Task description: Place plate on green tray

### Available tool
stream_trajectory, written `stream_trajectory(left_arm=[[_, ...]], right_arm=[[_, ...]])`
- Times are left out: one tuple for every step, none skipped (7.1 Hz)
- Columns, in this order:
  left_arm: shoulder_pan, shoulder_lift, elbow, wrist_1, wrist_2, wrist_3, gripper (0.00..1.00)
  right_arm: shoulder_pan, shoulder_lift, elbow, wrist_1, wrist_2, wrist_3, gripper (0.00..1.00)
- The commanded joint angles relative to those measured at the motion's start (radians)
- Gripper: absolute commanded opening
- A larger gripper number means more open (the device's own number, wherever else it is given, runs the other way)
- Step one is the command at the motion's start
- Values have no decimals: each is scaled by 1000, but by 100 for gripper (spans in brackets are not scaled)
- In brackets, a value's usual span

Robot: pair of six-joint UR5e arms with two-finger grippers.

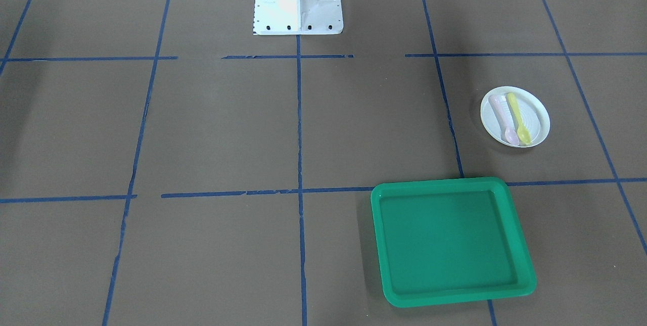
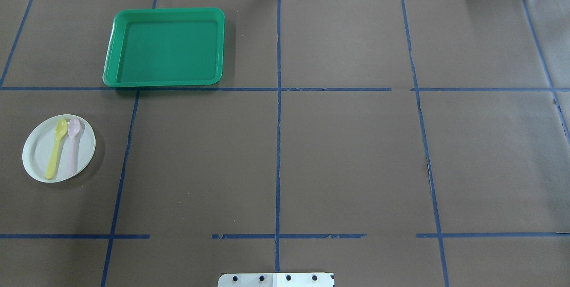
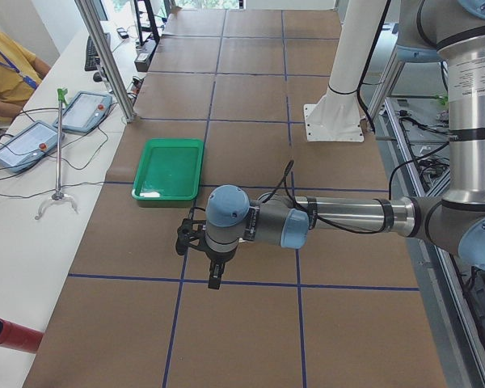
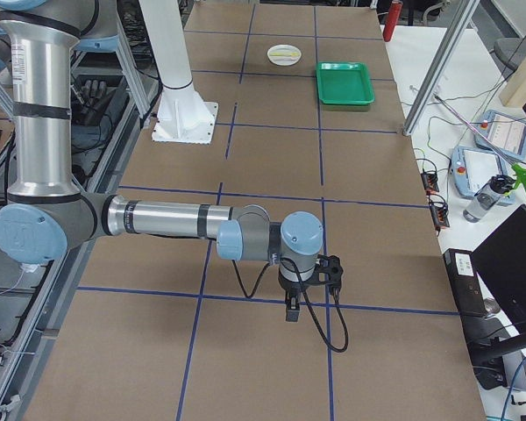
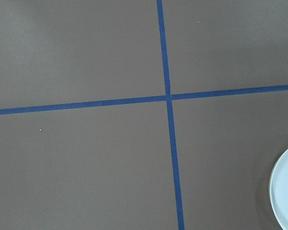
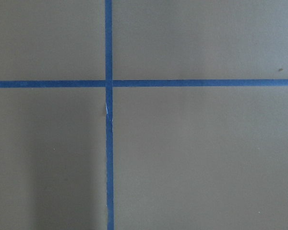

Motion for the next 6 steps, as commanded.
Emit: stream_trajectory(left_arm=[[2,5,1,2,-5,-4,100],[2,4,4,-5,-2,2,100],[3,1,9,-41,-2,1,100],[9,11,24,-54,-3,-5,100],[64,7,56,-60,0,-7,100],[145,1,87,-99,1,-13,100]], right_arm=[[0,0,0,0,1,0,100],[0,0,0,0,-1,0,100],[0,0,0,0,-1,0,100],[0,0,0,0,-1,0,100],[0,0,0,0,1,0,100],[0,0,0,0,1,0,100]])
